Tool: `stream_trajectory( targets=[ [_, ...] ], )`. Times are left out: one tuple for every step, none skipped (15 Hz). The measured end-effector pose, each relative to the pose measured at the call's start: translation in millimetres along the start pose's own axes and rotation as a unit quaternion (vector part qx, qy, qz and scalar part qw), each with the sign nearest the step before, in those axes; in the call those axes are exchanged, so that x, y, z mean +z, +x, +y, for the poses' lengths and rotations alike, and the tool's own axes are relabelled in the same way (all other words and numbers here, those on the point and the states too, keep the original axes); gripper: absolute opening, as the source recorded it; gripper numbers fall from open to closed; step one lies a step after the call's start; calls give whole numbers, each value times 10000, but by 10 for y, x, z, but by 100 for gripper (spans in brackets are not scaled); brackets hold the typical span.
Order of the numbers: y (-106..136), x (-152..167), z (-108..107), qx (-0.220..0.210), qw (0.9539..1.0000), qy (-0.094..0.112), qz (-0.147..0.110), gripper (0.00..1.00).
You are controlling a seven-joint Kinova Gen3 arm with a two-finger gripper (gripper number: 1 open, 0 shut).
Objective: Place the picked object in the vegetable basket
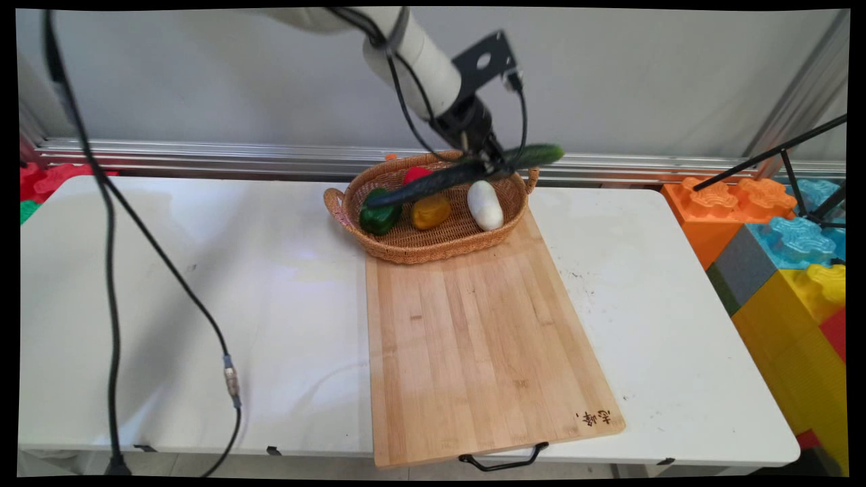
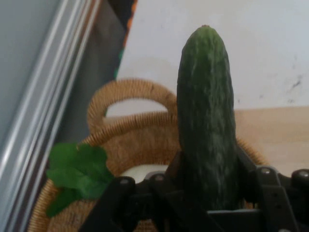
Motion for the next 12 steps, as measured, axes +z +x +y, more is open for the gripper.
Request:
stream_trajectory(
  targets=[
    [-85, 139, -25, -33, 10000, -33, -45, 0],
    [-151, 249, -44, -61, 9999, -61, -79, 0],
    [-189, 317, -54, -76, 9999, -80, -97, 0],
    [-239, 410, -68, -86, 9998, -108, -125, 0],
    [-276, 502, -80, -71, 9998, -145, -148, 0],
    [-288, 547, -87, -61, 9997, -162, -154, 0],
    [-296, 586, -95, -51, 9997, -172, -159, 0],
    [-298, 638, -102, -41, 9997, -193, -163, 0],
    [-283, 680, -108, -25, 9996, -212, -161, 100],
    [-259, 696, -116, -18, 9997, -211, -146, 100],
    [-228, 698, -120, -21, 9997, -207, -121, 100],
    [-200, 696, -120, -21, 9997, -204, -97, 100]
  ],
)
